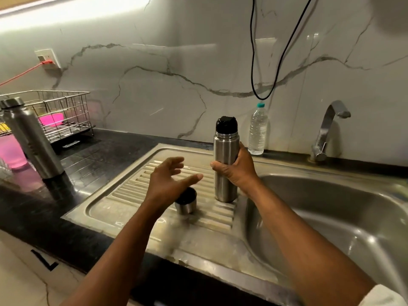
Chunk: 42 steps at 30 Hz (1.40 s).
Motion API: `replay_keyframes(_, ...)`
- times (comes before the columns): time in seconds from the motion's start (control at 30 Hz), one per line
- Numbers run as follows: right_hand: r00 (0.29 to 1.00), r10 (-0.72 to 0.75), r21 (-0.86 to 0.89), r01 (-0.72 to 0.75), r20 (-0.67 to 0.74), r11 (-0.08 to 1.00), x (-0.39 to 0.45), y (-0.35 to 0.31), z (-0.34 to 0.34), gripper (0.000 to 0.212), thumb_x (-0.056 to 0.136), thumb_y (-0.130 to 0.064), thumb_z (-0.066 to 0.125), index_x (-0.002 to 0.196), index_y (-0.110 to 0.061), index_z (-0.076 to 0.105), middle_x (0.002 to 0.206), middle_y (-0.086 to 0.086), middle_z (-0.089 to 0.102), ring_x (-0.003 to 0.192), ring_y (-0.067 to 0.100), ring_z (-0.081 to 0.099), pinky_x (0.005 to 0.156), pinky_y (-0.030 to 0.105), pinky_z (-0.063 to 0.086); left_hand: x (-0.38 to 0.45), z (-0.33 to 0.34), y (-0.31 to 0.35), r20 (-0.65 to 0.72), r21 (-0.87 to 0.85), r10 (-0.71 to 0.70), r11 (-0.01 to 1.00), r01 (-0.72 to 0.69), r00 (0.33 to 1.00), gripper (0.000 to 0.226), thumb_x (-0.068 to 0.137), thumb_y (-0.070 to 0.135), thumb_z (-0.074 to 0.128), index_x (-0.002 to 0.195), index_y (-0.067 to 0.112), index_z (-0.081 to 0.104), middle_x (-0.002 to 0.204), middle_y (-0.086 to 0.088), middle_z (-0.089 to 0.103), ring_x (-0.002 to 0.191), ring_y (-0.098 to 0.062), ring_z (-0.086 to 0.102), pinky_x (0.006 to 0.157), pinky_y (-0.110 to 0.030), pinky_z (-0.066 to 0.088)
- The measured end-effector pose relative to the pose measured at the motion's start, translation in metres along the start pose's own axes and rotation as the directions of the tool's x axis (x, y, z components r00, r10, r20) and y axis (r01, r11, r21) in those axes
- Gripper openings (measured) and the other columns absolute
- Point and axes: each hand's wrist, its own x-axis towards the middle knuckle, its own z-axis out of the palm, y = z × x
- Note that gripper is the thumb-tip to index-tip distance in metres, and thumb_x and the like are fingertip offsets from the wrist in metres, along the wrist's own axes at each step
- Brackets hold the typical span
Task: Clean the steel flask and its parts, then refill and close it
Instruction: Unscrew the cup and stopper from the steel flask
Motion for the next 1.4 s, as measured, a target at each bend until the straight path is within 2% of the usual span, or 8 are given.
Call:
replay_keyframes(0.27, 1.0, 0.013, 0.046, -0.014, 0.023, 0.999, 0.0, 0.004, -0.008, 0.074, 0.069, -0.024, 0.096, 0.127, -0.033, 0.051, 0.117, -0.005, 0.067, 0.105, 0.009, 0.065, 0.082, 0.025, 0.054, 0.073, 0.062, 0.091, 0.15, -0.249, 0.231, 0.95, -0.19, 0.961, 0.06, 0.086, 0.039, 0.085, 0.14, 0.022, 0.065, 0.129, 0.005, 0.073, 0.121, -0.009, 0.068, 0.109, -0.04, 0.055)
replay_keyframes(0.53, 1.0, 0.019, 0.04, -0.019, 0.005, 0.999, -0.003, 0.003, -0.007, 0.072, 0.071, -0.024, 0.094, 0.12, -0.042, 0.044, 0.111, -0.017, 0.06, 0.099, 0.0, 0.061, 0.078, 0.02, 0.05, 0.09, 0.051, 0.085, 0.343, -0.339, 0.379, 0.903, -0.263, 0.86, 0.047, 0.097, 0.015, 0.07, 0.143, 0.014, 0.061, 0.137, -0.003, 0.07, 0.13, -0.016, 0.064, 0.109, -0.035, 0.054)
replay_keyframes(0.73, 0.999, 0.038, 0.011, -0.038, -0.008, 0.999, -0.004, 0.002, -0.002, 0.078, 0.07, -0.024, 0.095, 0.13, -0.034, 0.047, 0.121, -0.003, 0.064, 0.107, 0.012, 0.063, 0.089, 0.033, 0.056, 0.079, 0.06, 0.078, 0.163, -0.405, 0.424, 0.852, -0.331, 0.891, 0.043, 0.09, 0.015, 0.081, 0.131, 0.013, 0.07, 0.126, -0.006, 0.075, 0.123, -0.016, 0.069, 0.099, -0.029, 0.058)
replay_keyframes(0.87, 0.997, 0.069, 0.02, -0.069, -0.016, 0.997, -0.004, -0.001, 0.0, 0.078, 0.069, -0.022, 0.095, 0.132, -0.03, 0.049, 0.12, -0.003, 0.064, 0.105, 0.014, 0.063, 0.087, 0.033, 0.055, 0.076, 0.065, 0.084, 0.016, -0.297, 0.382, 0.884, -0.361, 0.924, 0.037, 0.085, 0.014, 0.087, 0.12, 0.018, 0.076, 0.116, 0.006, 0.078, 0.109, -0.003, 0.072, 0.095, -0.023, 0.059)
replay_keyframes(1.07, 0.991, 0.093, 0.075, -0.086, -0.093, 0.993, -0.006, -0.003, 0.012, 0.076, 0.068, -0.023, 0.096, 0.123, -0.037, 0.045, 0.113, -0.011, 0.061, 0.097, 0.006, 0.06, 0.082, 0.026, 0.051, 0.072, 0.085, 0.089, -0.261, 0.052, 0.424, 0.903, -0.426, 0.868, 0.051, 0.071, 0.053, 0.093, 0.112, 0.028, 0.077, 0.101, 0.021, 0.072, 0.095, 0.005, 0.07, 0.086, -0.01, 0.055)
replay_keyframes(1.17, 0.996, 0.059, 0.028, -0.057, -0.064, 0.998, -0.007, -0.004, 0.009, 0.078, 0.069, -0.022, 0.095, 0.129, -0.03, 0.046, 0.114, -0.009, 0.06, 0.097, 0.004, 0.059, 0.084, 0.026, 0.052, 0.077, 0.077, 0.081, -0.134, -0.098, 0.404, 0.903, -0.418, 0.905, 0.063, 0.074, 0.045, 0.092, 0.13, 0.025, 0.069, 0.122, 0.014, 0.073, 0.113, -0.001, 0.069, 0.098, -0.02, 0.057)
replay_keyframes(1.3, 0.998, 0.05, -0.008, -0.051, -0.04, 0.999, -0.009, -0.004, 0.005, 0.078, 0.07, -0.021, 0.094, 0.126, -0.034, 0.04, 0.104, -0.019, 0.052, 0.089, -0.003, 0.054, 0.073, 0.017, 0.043, 0.08, 0.058, 0.071, 0.196, -0.489, 0.395, 0.833, -0.26, 0.897, 0.059, 0.097, 0.002, 0.068, 0.152, 0.013, 0.05, 0.146, -0.008, 0.063, 0.134, -0.017, 0.061, 0.103, -0.029, 0.057)
replay_keyframes(1.4, 0.998, 0.059, -0.004, -0.059, -0.035, 0.998, -0.008, -0.005, 0.005, 0.079, 0.072, -0.021, 0.094, 0.131, -0.032, 0.041, 0.108, -0.014, 0.052, 0.093, 0.002, 0.054, 0.074, 0.017, 0.042, 0.078, 0.062, 0.072, 0.071, -0.414, 0.439, 0.83, -0.374, 0.896, 0.056, 0.091, 0.007, 0.079, 0.143, 0.008, 0.059, 0.131, -0.008, 0.072, 0.124, -0.016, 0.068, 0.099, -0.031, 0.059)
